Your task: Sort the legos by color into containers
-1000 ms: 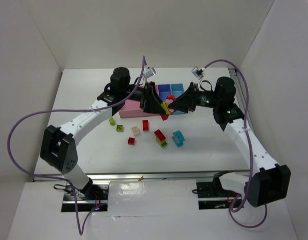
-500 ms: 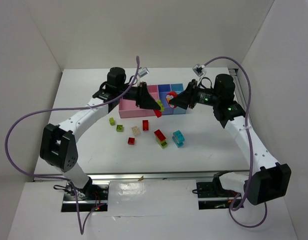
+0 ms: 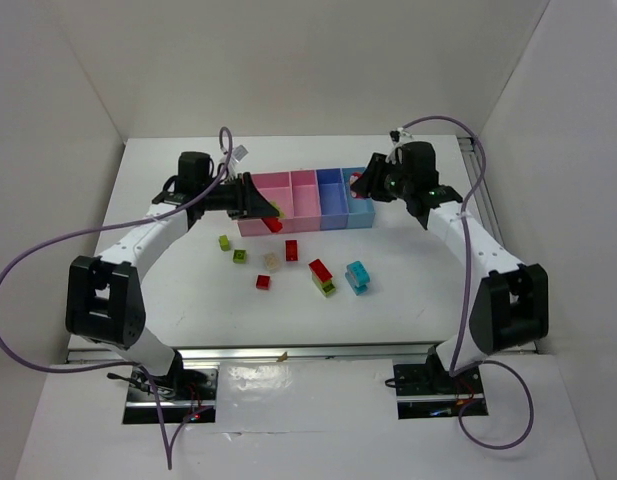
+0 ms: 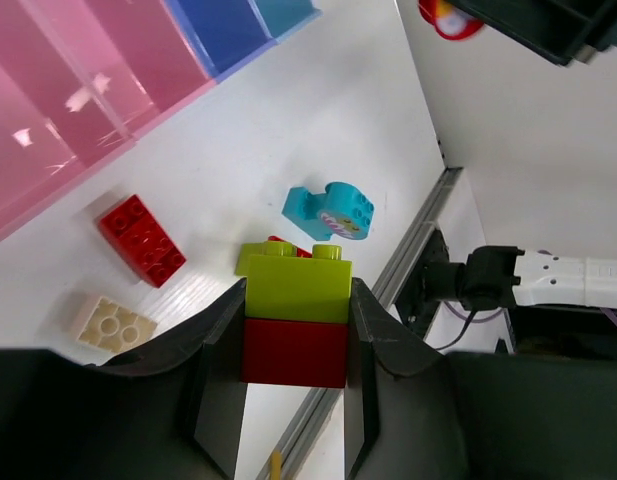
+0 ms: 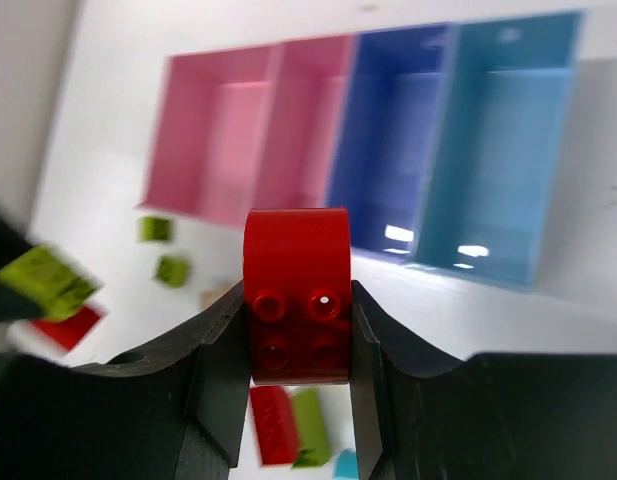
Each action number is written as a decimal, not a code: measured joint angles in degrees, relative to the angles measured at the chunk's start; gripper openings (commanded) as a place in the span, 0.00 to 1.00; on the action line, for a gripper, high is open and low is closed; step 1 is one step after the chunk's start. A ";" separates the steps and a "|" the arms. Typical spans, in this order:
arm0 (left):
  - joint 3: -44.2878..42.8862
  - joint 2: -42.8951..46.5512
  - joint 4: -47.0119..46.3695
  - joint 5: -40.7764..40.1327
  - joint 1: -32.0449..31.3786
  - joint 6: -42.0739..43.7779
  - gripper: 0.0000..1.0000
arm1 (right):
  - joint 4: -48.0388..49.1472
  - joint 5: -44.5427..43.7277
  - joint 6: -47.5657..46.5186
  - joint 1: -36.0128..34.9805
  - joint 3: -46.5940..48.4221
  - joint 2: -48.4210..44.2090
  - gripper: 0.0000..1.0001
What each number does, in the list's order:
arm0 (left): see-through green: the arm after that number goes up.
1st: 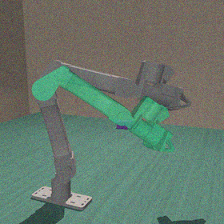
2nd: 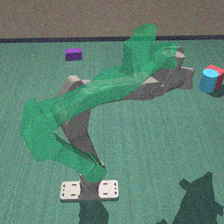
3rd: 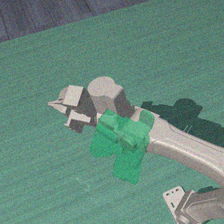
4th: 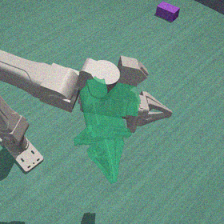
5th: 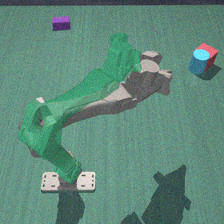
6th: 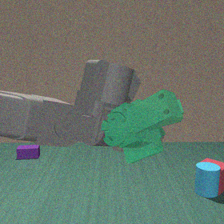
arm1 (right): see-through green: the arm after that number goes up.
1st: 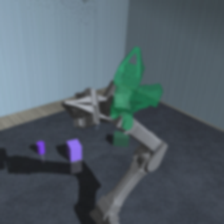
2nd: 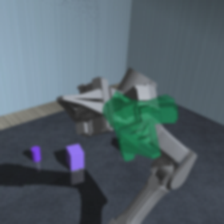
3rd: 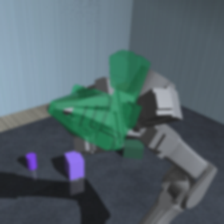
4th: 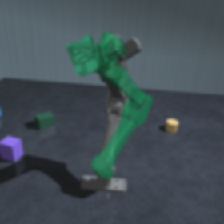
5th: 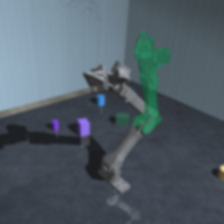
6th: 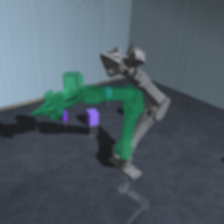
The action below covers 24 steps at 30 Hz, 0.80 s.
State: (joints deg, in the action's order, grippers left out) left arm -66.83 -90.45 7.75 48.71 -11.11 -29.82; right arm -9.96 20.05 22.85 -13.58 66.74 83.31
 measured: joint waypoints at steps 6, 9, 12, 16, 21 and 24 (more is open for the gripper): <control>-0.02 1.38 2.12 -1.07 1.22 1.14 0.00 | -2.60 -12.26 -1.57 -0.68 8.33 11.63 0.18; -0.02 1.46 2.58 -1.05 1.22 1.20 0.00 | -3.08 -16.37 -2.51 -1.18 12.20 17.38 0.22; -0.02 1.53 3.15 -1.01 1.20 1.36 0.00 | -4.11 -19.26 -3.04 -1.51 15.80 22.71 0.27; -0.39 1.57 3.98 -0.87 1.20 1.38 0.00 | -5.53 -21.88 -3.58 -1.77 19.26 27.34 0.48; -1.88 1.62 4.33 -0.35 1.20 1.38 0.00 | -7.23 -23.54 -4.42 -2.10 20.50 28.50 0.63; -2.40 1.86 4.31 0.17 1.20 1.40 0.00 | -7.34 -24.06 -4.59 -2.14 21.38 28.48 0.65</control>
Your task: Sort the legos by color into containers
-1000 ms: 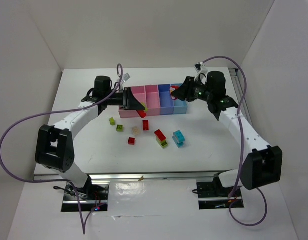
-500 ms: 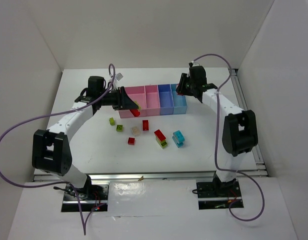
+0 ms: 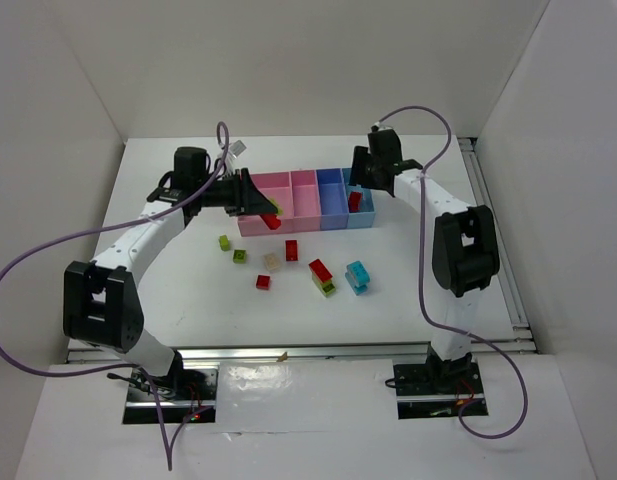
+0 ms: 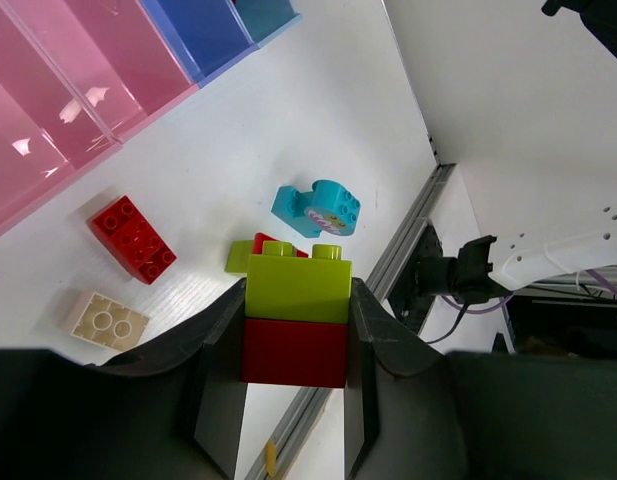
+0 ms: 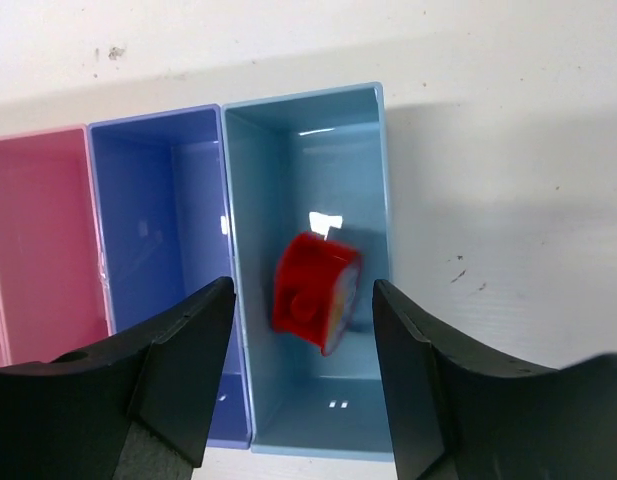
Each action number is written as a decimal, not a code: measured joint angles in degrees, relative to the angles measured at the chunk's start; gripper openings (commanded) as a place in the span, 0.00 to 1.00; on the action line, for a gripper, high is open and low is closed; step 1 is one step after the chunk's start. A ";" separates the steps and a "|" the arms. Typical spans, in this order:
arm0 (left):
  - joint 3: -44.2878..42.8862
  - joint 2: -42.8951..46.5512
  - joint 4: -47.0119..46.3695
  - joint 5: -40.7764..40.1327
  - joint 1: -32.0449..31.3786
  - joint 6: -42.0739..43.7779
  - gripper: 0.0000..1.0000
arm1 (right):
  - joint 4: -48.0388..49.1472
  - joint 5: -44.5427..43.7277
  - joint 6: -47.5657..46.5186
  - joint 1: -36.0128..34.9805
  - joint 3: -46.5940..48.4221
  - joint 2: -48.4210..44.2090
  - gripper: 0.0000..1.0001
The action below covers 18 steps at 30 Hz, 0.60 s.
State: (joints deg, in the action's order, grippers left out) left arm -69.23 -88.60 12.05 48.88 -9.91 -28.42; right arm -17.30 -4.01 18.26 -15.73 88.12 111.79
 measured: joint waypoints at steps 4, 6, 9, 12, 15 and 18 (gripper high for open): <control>-0.46 0.04 0.11 1.14 0.00 0.17 0.00 | -0.68 -0.17 -0.28 0.00 -0.13 -1.03 0.54; -0.55 0.04 0.11 2.19 0.00 0.59 0.00 | -0.72 0.39 -0.24 -0.02 -1.53 -3.15 0.54; -0.63 0.02 0.44 5.44 0.00 1.97 0.00 | 0.13 4.98 -0.35 -0.02 -7.56 -11.39 0.57; -0.87 -0.02 0.35 10.12 0.00 3.37 0.00 | 4.59 14.91 -0.15 -0.02 -15.67 -22.69 0.68; -0.92 -0.04 -1.14 13.33 0.00 4.07 0.00 | 9.86 26.10 0.61 -0.24 -21.14 -31.52 0.71; -0.52 -0.04 -5.35 16.31 -0.04 2.23 0.00 | 15.37 36.39 2.12 -1.01 -25.03 -35.30 0.75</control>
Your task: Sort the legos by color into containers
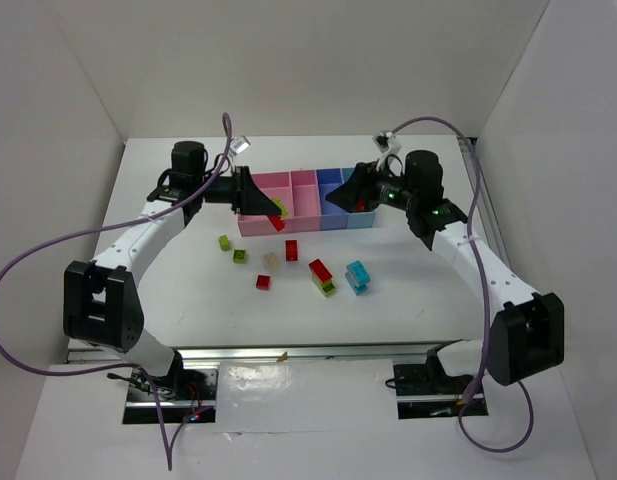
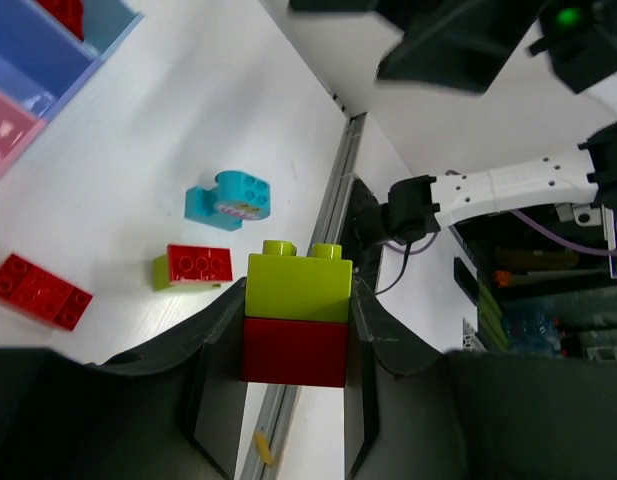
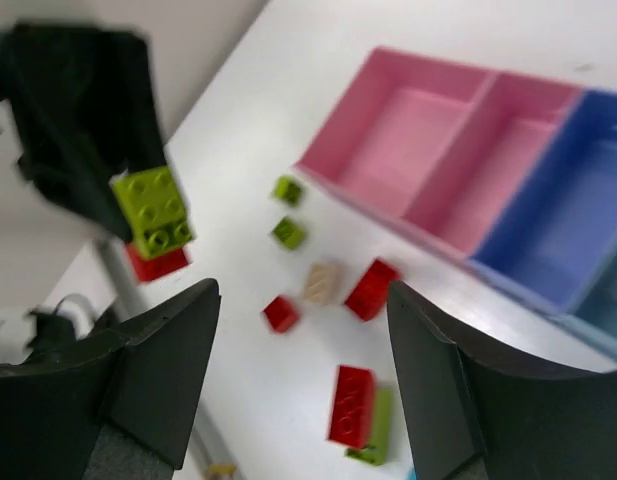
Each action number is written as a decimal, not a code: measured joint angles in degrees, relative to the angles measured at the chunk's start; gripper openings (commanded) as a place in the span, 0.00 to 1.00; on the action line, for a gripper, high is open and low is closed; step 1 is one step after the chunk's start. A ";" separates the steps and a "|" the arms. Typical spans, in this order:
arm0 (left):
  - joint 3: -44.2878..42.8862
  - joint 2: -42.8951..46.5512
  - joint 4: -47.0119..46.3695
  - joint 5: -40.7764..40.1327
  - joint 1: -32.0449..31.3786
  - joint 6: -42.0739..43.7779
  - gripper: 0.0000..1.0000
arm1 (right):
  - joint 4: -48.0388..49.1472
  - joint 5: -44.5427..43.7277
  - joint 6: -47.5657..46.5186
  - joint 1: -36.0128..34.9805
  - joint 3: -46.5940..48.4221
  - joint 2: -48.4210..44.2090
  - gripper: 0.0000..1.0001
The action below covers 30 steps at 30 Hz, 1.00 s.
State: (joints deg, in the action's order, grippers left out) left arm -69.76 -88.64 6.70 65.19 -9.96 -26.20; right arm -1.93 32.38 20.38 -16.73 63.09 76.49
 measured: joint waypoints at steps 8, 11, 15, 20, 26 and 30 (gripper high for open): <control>0.04 -0.02 -4.96 5.11 -1.55 -2.43 0.00 | 6.29 15.39 2.99 -5.92 -4.59 1.99 0.78; -0.11 -0.09 -5.01 6.10 -1.99 -2.43 0.00 | 8.00 18.49 3.39 -7.98 -4.44 3.19 0.78; -0.13 -0.09 -5.05 6.93 -2.25 -2.45 0.00 | 10.01 20.92 3.82 -9.25 -3.08 5.42 0.76; -0.15 -0.09 -5.16 7.23 -2.47 -2.40 0.00 | 14.62 23.21 5.84 -9.55 -2.21 8.31 0.70; -0.15 -0.09 -5.22 7.56 -2.58 -2.32 0.00 | 19.58 25.62 9.38 -9.77 -2.03 11.58 0.66; -0.15 -0.09 -5.22 7.74 -2.58 -2.23 0.00 | 21.94 26.25 11.06 -10.25 -1.77 12.31 0.60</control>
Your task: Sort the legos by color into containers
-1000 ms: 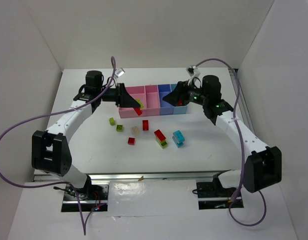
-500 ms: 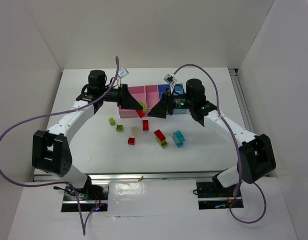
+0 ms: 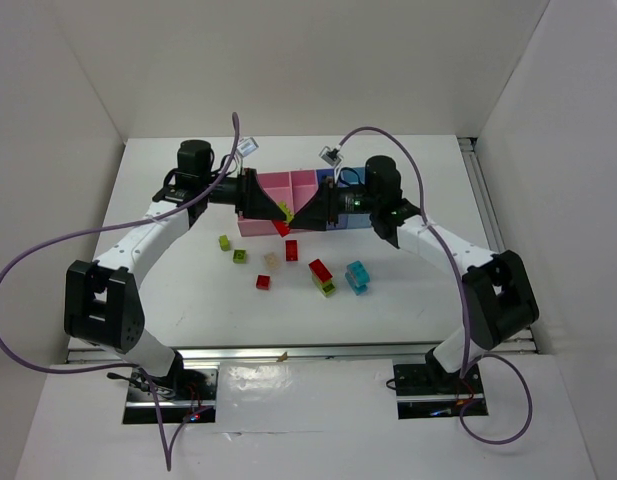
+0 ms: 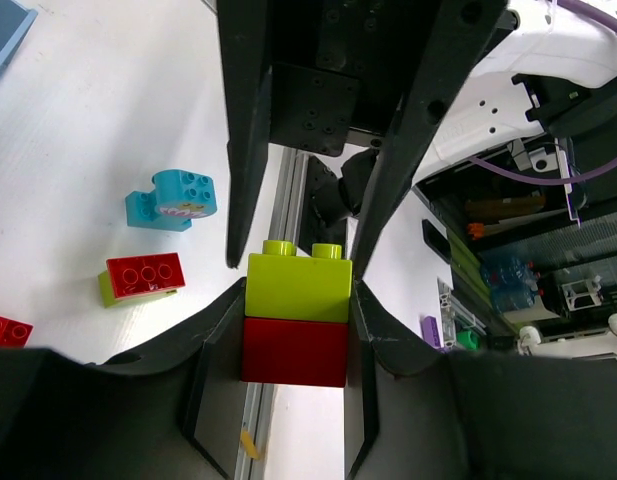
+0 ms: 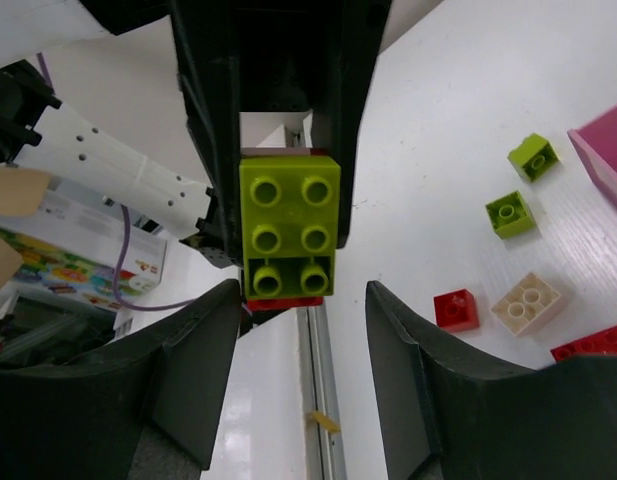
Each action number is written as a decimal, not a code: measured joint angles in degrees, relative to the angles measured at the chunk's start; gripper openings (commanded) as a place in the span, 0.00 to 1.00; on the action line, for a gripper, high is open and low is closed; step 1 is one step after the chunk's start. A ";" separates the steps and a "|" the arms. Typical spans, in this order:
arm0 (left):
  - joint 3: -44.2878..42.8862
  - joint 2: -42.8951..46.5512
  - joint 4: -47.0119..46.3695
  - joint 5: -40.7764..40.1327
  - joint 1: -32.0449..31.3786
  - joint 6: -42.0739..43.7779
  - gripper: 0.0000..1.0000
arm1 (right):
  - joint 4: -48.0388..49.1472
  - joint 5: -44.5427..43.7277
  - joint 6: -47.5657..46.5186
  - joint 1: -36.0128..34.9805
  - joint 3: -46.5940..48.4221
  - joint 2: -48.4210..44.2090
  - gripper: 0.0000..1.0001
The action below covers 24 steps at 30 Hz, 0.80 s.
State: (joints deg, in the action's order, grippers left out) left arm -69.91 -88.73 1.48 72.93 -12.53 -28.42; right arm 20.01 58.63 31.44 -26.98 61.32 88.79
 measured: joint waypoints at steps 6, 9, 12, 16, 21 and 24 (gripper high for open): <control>0.00 0.00 0.00 0.09 0.00 0.04 0.00 | 3.67 1.16 2.14 -0.37 0.66 0.28 0.52; 0.00 0.00 0.00 0.35 0.00 0.09 0.00 | 4.68 1.49 2.82 -0.39 0.66 0.61 0.45; 0.00 0.00 0.04 0.76 -0.09 0.22 0.00 | 4.90 1.57 3.41 -0.39 0.66 0.83 0.32; 0.00 0.00 0.02 0.90 -0.09 0.22 0.01 | 5.22 1.62 3.93 -0.39 0.66 0.85 0.20; -0.31 0.00 0.04 0.96 -0.07 0.35 0.63 | 5.49 1.14 4.35 -0.39 0.63 0.85 0.17; -0.42 0.00 0.07 0.94 -0.33 1.31 0.85 | 6.14 -0.02 4.92 -0.68 0.61 0.85 0.15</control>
State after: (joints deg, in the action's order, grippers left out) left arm -70.32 -88.73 1.54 73.87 -12.86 -27.11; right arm 26.15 58.61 36.36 -27.66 61.93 89.65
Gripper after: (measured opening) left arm 0.727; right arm 0.423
